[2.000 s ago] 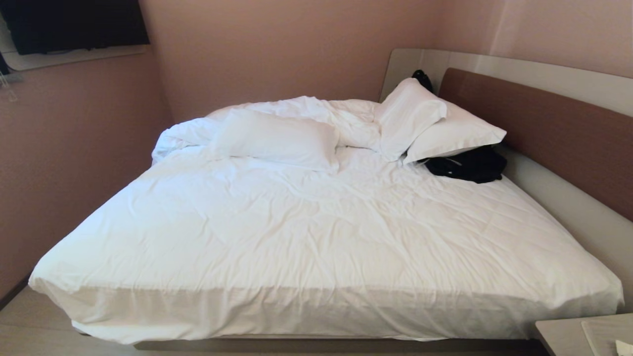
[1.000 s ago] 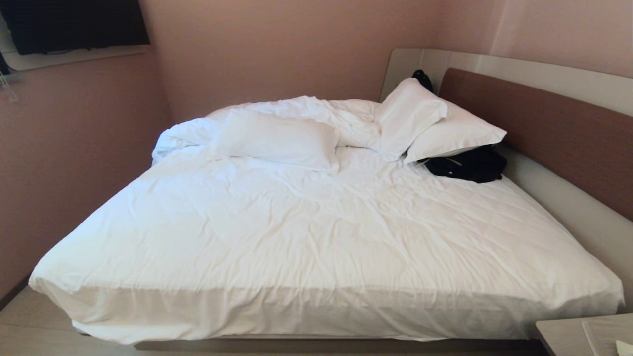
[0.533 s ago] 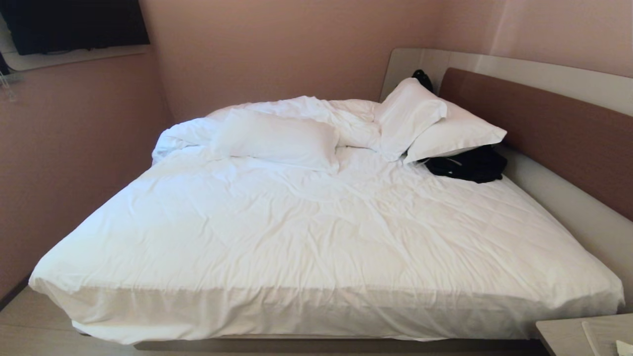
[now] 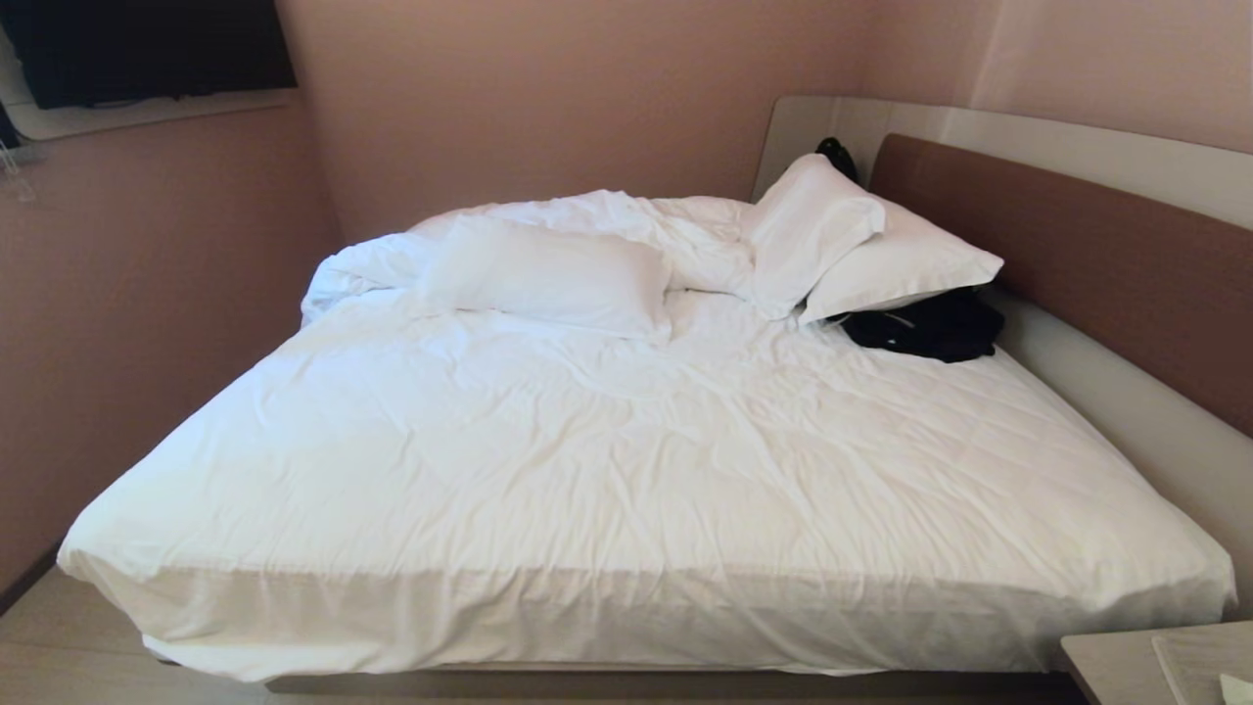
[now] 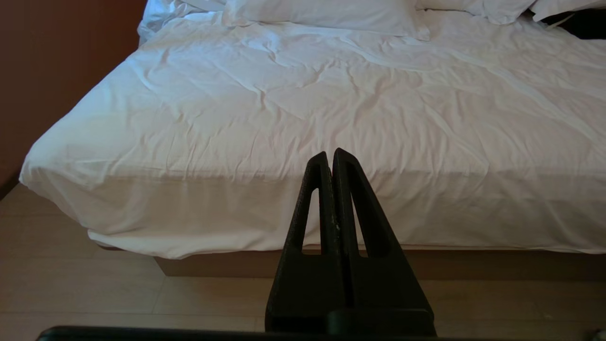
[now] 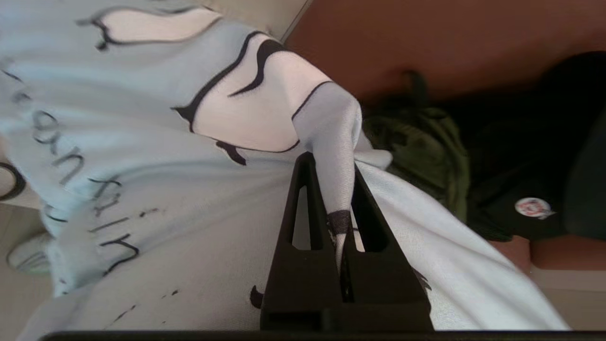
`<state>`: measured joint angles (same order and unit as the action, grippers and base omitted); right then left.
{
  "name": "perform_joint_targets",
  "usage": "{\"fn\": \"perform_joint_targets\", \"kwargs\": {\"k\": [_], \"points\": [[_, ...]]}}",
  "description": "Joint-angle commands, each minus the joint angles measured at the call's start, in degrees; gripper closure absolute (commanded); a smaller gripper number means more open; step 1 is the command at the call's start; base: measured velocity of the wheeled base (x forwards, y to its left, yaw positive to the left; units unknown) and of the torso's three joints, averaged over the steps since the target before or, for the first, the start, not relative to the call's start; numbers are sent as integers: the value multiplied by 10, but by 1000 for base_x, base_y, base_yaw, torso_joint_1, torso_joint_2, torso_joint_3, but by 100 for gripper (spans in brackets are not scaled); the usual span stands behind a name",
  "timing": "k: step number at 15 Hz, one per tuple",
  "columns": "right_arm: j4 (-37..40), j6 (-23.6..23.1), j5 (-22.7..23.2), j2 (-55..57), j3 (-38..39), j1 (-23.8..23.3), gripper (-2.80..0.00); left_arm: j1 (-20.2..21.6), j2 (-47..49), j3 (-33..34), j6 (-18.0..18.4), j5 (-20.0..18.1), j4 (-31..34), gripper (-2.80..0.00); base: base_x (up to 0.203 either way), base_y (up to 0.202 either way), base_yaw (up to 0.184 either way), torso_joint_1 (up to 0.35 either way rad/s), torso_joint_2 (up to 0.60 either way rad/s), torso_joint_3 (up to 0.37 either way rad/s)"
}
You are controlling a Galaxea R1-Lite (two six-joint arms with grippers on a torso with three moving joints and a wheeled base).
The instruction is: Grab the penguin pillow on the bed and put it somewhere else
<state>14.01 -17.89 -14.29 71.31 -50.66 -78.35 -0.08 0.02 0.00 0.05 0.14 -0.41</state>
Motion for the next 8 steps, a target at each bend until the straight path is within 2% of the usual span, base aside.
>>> {"fn": "perform_joint_targets", "kwargs": {"k": [1, 6, 8], "points": [[-33, -10, 37, 55, 1, -31, 0, 0, 0, 0, 0, 0, 0, 0, 0, 0, 0, 0, 0, 0], [-48, -30, 74, 85, 22, -107, 0, 0, 0, 0, 0, 0, 0, 0, 0, 0, 0, 0, 0, 0], [-85, -41, 83, 102, 20, -129, 0, 0, 0, 0, 0, 0, 0, 0, 0, 0, 0, 0, 0, 0]]}}
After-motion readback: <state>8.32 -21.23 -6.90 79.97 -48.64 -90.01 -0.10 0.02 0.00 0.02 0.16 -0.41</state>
